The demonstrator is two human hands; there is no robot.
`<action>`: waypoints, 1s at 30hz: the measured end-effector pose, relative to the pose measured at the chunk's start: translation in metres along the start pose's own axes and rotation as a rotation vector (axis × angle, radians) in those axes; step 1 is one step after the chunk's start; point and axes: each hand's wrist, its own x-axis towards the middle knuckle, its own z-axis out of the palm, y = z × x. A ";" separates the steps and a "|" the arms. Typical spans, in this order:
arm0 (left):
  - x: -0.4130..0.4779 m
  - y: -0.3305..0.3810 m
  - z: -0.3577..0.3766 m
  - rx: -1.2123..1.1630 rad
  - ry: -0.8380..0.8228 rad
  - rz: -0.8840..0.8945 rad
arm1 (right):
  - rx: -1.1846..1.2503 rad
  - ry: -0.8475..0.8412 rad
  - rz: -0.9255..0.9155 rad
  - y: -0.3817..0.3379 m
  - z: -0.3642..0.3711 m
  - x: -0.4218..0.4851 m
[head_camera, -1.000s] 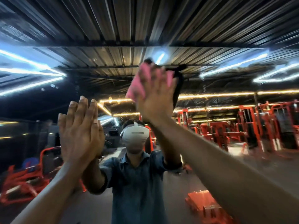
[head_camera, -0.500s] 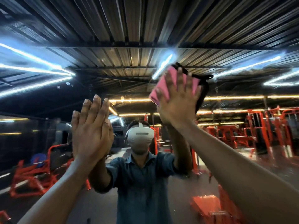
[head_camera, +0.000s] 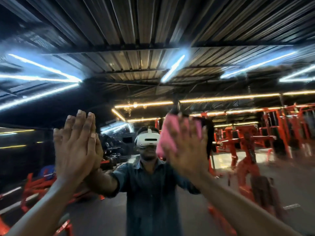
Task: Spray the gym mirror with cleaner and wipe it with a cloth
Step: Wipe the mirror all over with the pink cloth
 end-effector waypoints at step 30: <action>0.015 -0.091 -0.012 -0.014 -0.018 -0.132 | -0.008 0.032 -0.101 -0.177 0.012 0.105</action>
